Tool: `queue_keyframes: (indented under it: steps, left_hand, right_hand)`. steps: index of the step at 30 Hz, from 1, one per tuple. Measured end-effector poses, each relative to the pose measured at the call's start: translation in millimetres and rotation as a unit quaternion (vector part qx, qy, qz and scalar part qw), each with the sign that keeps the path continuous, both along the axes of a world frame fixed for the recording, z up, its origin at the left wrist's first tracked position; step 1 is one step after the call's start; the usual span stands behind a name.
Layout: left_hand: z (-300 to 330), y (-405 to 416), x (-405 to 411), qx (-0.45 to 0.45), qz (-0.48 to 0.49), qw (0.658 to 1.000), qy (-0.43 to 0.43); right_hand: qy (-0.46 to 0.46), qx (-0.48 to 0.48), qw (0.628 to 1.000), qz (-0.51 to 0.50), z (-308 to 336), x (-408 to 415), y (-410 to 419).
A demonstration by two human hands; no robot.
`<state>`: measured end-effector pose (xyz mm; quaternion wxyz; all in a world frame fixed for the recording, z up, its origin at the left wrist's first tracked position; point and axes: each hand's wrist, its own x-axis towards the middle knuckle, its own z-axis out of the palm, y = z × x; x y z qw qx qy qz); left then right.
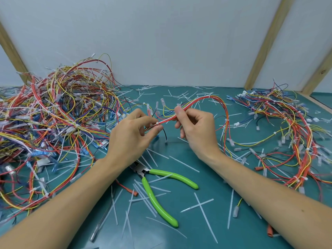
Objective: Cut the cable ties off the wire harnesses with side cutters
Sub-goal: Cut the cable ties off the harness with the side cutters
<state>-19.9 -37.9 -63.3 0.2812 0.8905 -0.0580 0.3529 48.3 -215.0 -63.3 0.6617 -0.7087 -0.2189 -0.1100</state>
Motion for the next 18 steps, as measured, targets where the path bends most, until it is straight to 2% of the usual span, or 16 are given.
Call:
queue_keyframes:
  steps: [6, 13, 18]
  left_hand:
    - [5.3, -3.8, -1.5, -0.007, -0.05, 0.998, -0.04]
    - [4.1, -3.8, -2.3, 0.003, -0.058, 0.997, -0.041]
    - [6.1, -6.0, -3.1, 0.013, -0.065, 0.997, -0.041]
  right_hand:
    - [-0.044, -0.035, 0.998, 0.009, -0.6, -5.3, 1.7]
    - [-0.08, -0.065, 0.995, -0.003, -1.9, -4.4, 0.3]
    - [-0.185, -0.13, 0.974, -0.009, -2.9, -7.3, 2.1]
